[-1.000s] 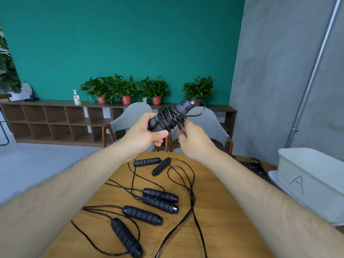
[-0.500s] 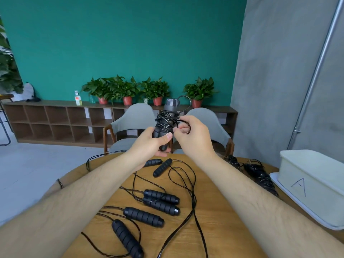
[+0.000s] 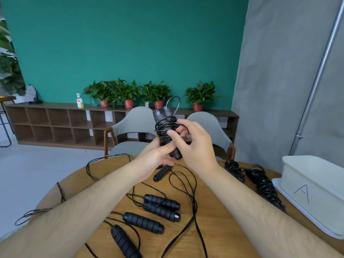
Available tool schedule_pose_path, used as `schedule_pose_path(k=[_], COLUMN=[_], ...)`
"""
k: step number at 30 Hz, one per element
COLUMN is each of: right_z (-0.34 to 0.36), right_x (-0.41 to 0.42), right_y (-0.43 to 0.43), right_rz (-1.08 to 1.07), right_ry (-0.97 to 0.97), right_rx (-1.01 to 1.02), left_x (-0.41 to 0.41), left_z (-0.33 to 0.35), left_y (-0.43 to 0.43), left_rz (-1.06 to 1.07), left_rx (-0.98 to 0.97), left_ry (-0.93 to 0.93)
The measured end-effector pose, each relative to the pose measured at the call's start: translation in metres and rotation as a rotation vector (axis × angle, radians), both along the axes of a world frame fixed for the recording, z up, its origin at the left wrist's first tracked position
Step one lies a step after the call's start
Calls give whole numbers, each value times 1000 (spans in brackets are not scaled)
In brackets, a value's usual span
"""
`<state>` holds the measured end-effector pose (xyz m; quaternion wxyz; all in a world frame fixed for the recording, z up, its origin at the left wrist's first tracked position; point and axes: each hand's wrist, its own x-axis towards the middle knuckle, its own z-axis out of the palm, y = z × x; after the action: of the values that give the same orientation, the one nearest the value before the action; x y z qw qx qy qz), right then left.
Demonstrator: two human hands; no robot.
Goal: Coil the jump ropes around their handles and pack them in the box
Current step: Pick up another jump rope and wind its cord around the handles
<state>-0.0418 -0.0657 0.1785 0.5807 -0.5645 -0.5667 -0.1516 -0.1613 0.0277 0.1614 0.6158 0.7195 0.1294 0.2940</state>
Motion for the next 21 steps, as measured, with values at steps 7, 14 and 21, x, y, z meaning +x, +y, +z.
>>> schedule_pose_path(k=[7, 14, 21], right_z=[-1, 6, 4], right_x=[-1, 4, 2], right_y=[-3, -11, -8], right_rz=[-6, 146, 67], right_ry=[-119, 10, -50], right_rx=[15, -122, -66], left_x=[9, 2, 3], left_z=[-3, 2, 7], left_y=[6, 0, 2], left_rz=[23, -92, 36], left_rx=[-10, 32, 274], left_ry=[45, 117, 196])
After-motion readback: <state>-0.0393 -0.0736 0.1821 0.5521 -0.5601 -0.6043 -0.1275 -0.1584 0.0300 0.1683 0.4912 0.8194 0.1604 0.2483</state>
